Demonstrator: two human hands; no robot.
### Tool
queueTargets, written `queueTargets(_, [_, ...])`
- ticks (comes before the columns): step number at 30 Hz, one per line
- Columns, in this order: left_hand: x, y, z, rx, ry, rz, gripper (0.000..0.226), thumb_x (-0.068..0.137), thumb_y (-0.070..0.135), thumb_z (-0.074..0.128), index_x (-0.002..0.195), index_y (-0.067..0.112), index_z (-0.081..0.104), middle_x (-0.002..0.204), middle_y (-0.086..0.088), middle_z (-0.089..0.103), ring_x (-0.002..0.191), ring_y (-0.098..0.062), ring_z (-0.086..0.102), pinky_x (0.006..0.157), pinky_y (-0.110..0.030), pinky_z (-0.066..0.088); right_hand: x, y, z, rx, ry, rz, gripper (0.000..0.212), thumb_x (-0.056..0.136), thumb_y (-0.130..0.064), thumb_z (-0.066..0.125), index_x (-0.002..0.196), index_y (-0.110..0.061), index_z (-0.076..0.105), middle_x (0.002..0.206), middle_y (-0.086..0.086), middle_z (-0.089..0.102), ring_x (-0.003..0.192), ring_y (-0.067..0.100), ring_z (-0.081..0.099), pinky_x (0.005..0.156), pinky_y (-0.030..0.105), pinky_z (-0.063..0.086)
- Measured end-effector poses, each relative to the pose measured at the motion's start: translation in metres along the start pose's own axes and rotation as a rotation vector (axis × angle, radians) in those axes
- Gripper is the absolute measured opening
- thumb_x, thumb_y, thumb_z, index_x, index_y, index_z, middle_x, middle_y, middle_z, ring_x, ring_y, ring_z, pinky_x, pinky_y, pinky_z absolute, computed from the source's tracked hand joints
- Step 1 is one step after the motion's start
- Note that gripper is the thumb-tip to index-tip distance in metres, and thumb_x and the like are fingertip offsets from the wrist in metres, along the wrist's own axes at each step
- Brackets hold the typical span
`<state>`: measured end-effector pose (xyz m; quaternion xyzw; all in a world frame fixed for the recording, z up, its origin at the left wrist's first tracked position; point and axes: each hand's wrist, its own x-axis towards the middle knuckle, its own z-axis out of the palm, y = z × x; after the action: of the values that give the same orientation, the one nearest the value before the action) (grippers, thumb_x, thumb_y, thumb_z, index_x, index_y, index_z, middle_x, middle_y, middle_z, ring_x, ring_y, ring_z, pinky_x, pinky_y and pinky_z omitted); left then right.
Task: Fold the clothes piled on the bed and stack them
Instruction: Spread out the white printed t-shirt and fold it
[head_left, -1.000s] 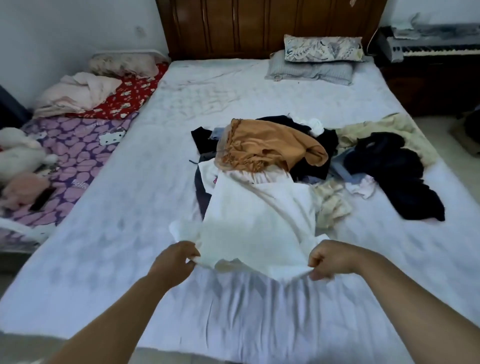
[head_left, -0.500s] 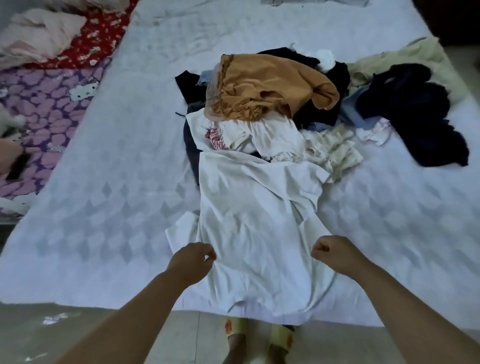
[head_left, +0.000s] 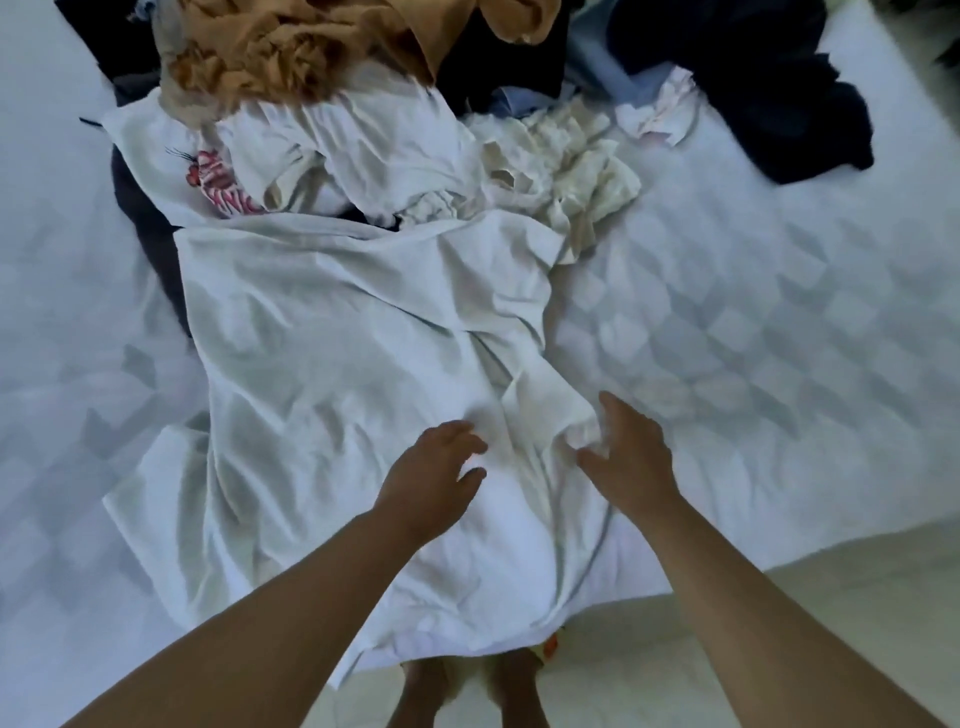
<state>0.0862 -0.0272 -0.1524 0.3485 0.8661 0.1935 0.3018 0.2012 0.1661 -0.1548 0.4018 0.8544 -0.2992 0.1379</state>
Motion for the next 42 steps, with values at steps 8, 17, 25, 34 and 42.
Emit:
queueTargets(8, [0.073, 0.042, 0.025, 0.236, -0.017, 0.084, 0.061, 0.098, 0.032, 0.04, 0.151, 0.015, 0.014, 0.159, -0.002, 0.013, 0.147, -0.02, 0.002, 0.117, -0.035, 0.006, -0.01, 0.052, -0.011, 0.333, 0.06, 0.13, 0.012, 0.082, -0.008, 0.059, 0.073, 0.0, 0.055, 0.069, 0.012, 0.06, 0.066, 0.027, 0.053, 0.055, 0.027, 0.035])
queueTargets(17, [0.096, 0.084, 0.031, 0.236, -0.06, 0.122, 0.052, 0.097, 0.028, 0.045, 0.146, 0.021, 0.031, 0.158, -0.004, 0.013, 0.147, -0.021, 0.001, 0.118, -0.037, 0.005, -0.027, 0.091, -0.046, 0.135, 0.037, 0.355, 0.006, 0.074, -0.015, 0.058, 0.079, -0.016, 0.058, 0.083, 0.0, 0.057, 0.077, 0.023, 0.053, 0.068, 0.032, 0.038])
queueTargets(25, [0.18, 0.08, -0.022, 0.289, 0.266, 0.062, 0.051, 0.092, 0.021, 0.057, 0.14, 0.012, 0.041, 0.158, -0.01, 0.014, 0.141, -0.031, 0.02, 0.11, -0.041, 0.025, 0.015, 0.051, -0.033, 0.32, 0.063, 0.275, 0.037, 0.087, -0.038, 0.06, 0.119, -0.02, 0.056, 0.117, -0.005, 0.061, 0.117, 0.02, 0.052, 0.099, 0.035, 0.031])
queueTargets(34, [0.222, 0.082, -0.055, 0.238, 0.326, -0.185, 0.027, 0.091, 0.033, 0.055, 0.076, 0.011, 0.064, 0.092, -0.007, 0.053, 0.084, -0.029, 0.055, 0.065, -0.031, 0.036, 0.049, 0.023, -0.026, 0.387, 0.078, 0.241, 0.05, 0.089, -0.035, 0.059, 0.135, -0.021, 0.043, 0.124, -0.001, 0.057, 0.118, 0.02, 0.051, 0.1, 0.032, 0.028])
queueTargets(42, [0.242, 0.097, -0.113, -0.364, 0.424, -0.311, 0.051, 0.08, 0.038, 0.072, 0.05, 0.014, 0.038, 0.049, 0.0, 0.04, 0.04, -0.013, 0.038, 0.05, -0.025, 0.033, 0.058, 0.031, -0.05, 0.669, 0.17, 0.071, 0.016, 0.084, -0.004, 0.064, 0.086, -0.015, 0.076, 0.074, -0.016, 0.066, 0.073, -0.001, 0.061, 0.067, 0.005, 0.041])
